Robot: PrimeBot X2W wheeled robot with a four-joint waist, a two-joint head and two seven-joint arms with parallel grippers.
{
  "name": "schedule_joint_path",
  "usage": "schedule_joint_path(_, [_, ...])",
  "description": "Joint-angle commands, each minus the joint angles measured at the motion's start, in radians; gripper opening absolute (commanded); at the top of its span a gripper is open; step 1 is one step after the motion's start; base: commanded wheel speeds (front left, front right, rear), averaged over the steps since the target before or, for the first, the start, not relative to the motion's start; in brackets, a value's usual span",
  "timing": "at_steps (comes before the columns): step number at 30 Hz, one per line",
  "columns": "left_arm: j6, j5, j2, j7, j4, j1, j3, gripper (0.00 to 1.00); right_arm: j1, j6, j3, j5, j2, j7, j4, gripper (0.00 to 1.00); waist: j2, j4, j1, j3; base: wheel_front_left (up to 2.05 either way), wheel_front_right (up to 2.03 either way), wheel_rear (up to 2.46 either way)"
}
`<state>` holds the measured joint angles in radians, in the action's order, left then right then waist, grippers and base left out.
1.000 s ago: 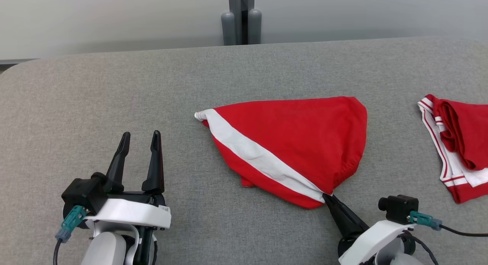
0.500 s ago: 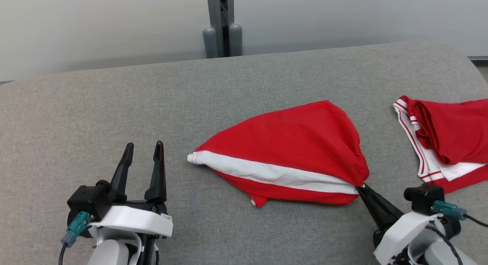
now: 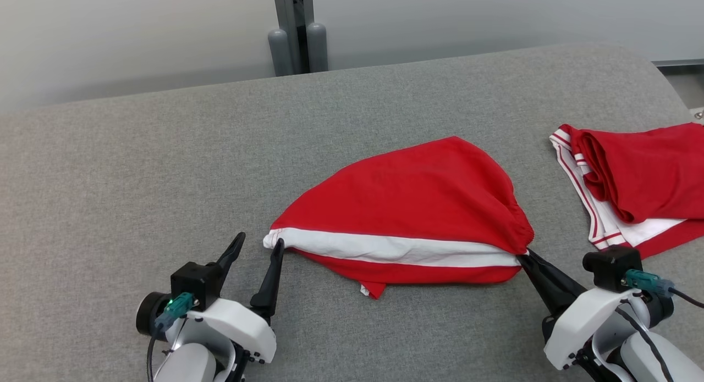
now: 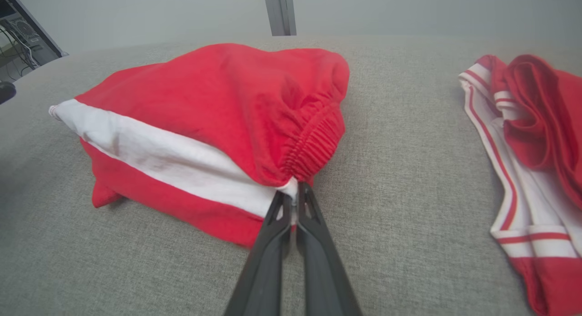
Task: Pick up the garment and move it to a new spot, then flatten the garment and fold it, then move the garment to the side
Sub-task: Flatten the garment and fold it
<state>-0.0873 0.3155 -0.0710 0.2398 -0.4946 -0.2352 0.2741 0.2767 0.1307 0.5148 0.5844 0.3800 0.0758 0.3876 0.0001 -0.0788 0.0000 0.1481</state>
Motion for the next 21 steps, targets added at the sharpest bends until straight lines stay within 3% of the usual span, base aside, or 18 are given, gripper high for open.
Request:
schedule_joint_path(1, [-0.005, -0.016, -0.012, -0.002, -0.017, -0.030, 0.008, 1.00, -0.007, 0.000, -0.011, -0.011, 0.000, -0.006, -0.012, 0.00, -0.0001, -0.004, 0.0000, 0.011, 0.00, 0.00, 0.00])
schedule_joint_path(20, [-0.036, 0.008, -0.022, -0.083, -0.239, -0.174, 0.094, 1.00, 0.007, 0.000, -0.035, -0.044, -0.024, -0.028, -0.045, 0.00, -0.0001, -0.034, 0.0000, 0.051, 0.00, 0.00, 0.00])
schedule_joint_path(21, [-0.037, 0.016, -0.021, -0.087, -0.244, -0.177, 0.098, 0.68, 0.007, 0.000, -0.035, -0.044, -0.024, -0.028, -0.045, 0.00, -0.0001, -0.034, 0.0000, 0.052, 0.00, 0.00, 0.00])
